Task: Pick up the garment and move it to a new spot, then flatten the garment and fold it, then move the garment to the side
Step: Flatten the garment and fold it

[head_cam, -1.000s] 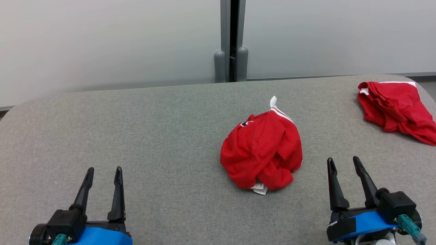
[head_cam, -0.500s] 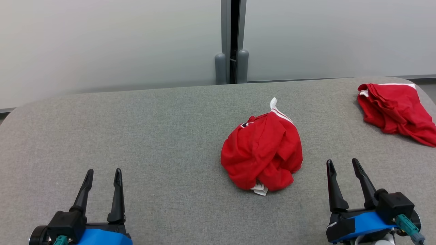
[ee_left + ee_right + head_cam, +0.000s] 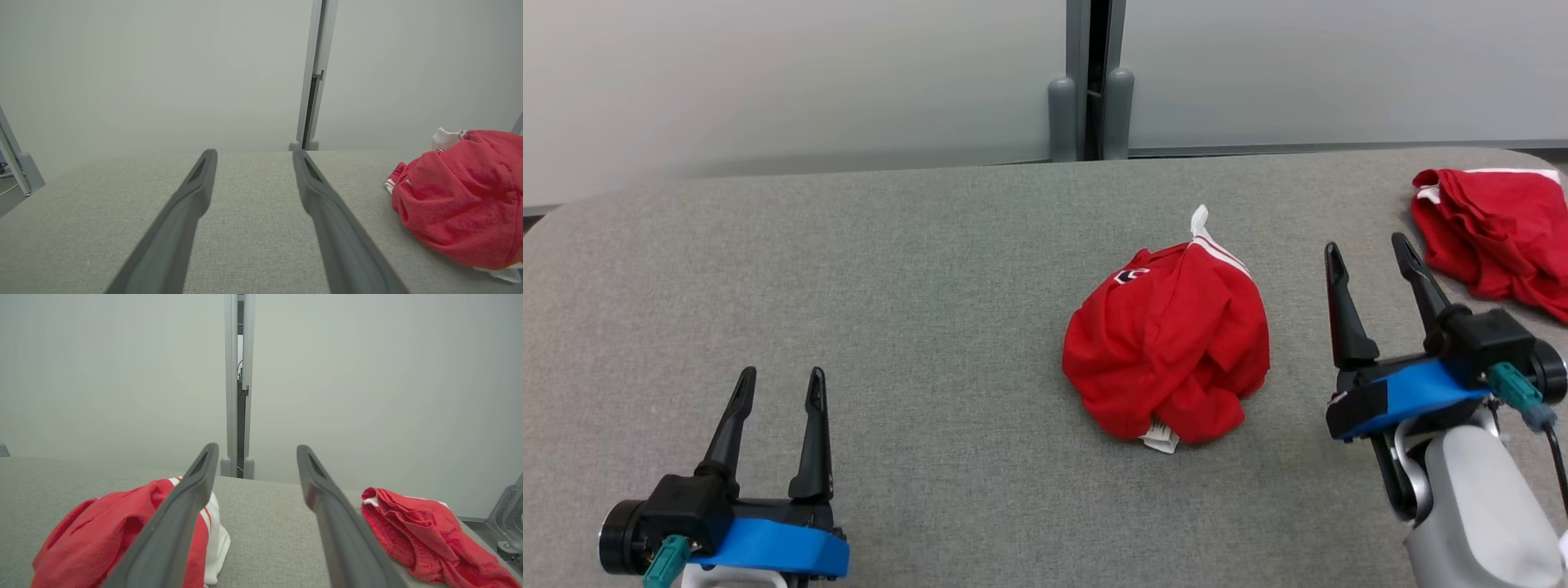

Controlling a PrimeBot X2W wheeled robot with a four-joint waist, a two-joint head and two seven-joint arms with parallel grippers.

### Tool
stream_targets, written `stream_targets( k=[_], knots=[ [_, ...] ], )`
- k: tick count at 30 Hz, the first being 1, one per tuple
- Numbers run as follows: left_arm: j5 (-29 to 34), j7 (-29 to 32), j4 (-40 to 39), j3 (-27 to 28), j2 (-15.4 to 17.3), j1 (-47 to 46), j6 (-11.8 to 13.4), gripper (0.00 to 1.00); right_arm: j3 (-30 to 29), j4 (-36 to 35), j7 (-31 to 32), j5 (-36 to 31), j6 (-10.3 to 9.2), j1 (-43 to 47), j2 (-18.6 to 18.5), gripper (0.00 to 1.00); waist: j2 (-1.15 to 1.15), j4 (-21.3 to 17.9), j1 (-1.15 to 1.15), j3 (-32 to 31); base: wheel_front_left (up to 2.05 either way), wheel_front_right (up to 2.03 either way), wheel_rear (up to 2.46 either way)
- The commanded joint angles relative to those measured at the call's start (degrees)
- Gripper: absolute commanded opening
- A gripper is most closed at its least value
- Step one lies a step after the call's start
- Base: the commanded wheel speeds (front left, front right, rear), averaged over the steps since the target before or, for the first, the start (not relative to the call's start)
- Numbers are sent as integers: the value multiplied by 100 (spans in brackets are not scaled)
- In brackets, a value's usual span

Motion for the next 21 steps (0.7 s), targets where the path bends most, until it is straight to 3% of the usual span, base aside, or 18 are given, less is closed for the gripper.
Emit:
stream_targets(
  k=[1, 11, 21],
  knots=[
    [35, -17, -5, -21, 12, -84, -23, 100, 71, 232, 89, -6, -2, -241, -109, 100, 0, 96, 0, 130, 0, 0, 0],
    [-21, -17, 30, -108, -11, -399, -25, 100, 466, 1860, 382, 43, -2, -1095, -462, 100, 0, 466, 0, 533, 0, 0, 0],
    [-155, -17, 92, -255, -12, -564, 35, 100, 1273, 3429, 459, 321, -2, -1551, -351, 100, 0, 657, 0, 733, 0, 0, 0]
  ],
)
